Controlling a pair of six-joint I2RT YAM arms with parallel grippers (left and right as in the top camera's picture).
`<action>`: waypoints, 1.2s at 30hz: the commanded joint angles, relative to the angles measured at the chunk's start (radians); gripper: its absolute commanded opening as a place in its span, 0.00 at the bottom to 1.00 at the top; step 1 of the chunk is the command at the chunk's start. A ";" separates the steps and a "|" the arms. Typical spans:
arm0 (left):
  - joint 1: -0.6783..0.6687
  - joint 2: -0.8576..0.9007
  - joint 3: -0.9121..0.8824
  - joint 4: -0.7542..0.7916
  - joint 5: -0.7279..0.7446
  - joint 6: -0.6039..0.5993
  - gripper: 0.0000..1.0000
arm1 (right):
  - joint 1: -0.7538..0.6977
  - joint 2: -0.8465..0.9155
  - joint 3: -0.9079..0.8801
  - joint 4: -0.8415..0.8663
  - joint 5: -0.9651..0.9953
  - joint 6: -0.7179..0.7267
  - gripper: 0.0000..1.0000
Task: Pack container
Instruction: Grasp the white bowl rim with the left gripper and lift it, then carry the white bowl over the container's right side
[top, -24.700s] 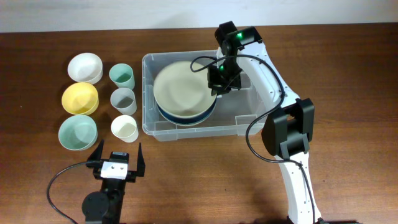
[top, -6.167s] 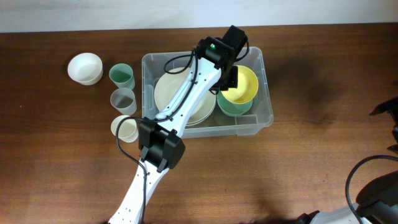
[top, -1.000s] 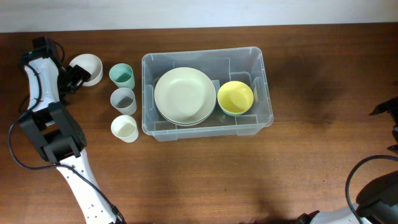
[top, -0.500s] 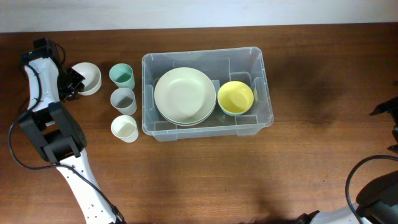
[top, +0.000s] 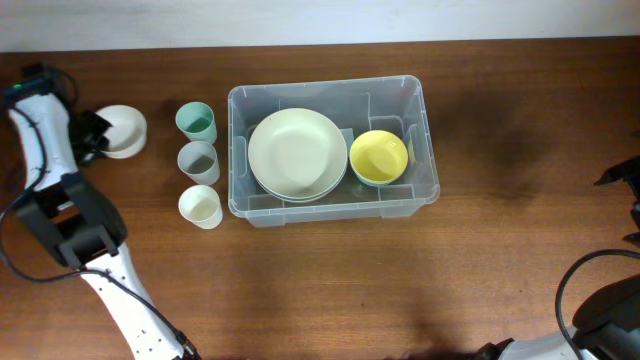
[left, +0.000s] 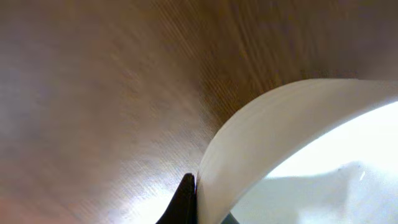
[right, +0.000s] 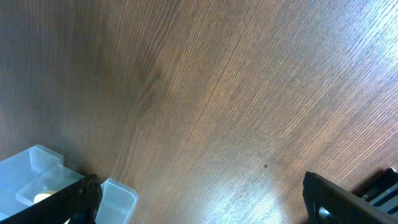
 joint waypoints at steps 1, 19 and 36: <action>0.037 -0.008 0.150 -0.047 -0.014 0.020 0.01 | -0.002 -0.003 -0.006 0.000 0.005 0.009 0.99; -0.238 -0.116 0.667 -0.334 0.473 0.302 0.01 | -0.002 -0.003 -0.006 0.000 0.005 0.009 0.99; -0.951 -0.098 0.631 -0.335 0.129 0.370 0.01 | -0.002 -0.003 -0.006 0.000 0.005 0.009 0.99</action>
